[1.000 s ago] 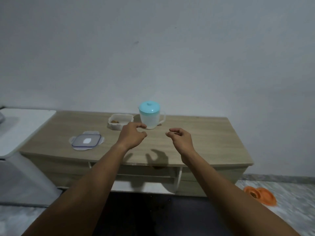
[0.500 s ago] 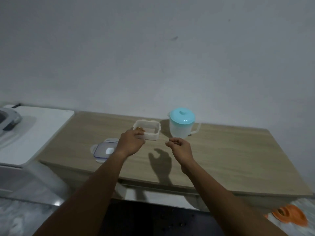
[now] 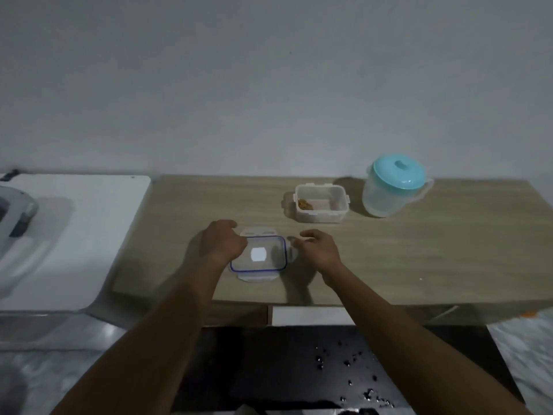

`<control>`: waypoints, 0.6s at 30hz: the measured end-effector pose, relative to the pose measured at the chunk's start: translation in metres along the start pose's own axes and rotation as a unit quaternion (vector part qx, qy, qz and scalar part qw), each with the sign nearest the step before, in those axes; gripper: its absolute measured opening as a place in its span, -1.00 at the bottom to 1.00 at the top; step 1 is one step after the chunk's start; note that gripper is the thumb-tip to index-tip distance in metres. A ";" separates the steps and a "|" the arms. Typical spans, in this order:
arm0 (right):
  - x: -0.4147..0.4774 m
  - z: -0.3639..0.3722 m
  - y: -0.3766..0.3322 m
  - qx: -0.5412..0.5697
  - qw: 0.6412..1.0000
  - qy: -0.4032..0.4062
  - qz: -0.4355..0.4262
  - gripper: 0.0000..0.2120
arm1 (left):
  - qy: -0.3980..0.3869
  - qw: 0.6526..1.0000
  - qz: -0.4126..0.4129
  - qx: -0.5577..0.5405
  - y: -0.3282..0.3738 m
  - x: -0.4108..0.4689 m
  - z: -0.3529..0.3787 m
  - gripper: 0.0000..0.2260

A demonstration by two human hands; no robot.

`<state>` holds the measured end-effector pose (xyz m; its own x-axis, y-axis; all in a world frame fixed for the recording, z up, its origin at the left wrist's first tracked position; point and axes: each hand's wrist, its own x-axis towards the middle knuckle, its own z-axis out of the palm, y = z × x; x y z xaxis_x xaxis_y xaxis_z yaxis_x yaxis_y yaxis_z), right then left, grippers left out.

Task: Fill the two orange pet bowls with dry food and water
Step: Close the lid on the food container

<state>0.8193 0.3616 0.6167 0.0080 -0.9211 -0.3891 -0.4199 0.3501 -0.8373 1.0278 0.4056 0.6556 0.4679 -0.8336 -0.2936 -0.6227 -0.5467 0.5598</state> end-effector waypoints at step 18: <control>0.004 0.027 0.011 -0.052 0.998 -0.020 0.034 -0.95 | -0.016 0.976 -0.043 -0.214 -0.043 0.029 -0.009 -0.82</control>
<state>0.8390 0.3659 0.5954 0.0120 -0.8879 -0.4598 -0.5124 0.3894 -0.7653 1.0735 0.4051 0.6298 0.4825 -0.7916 -0.3750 -0.2596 -0.5381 0.8019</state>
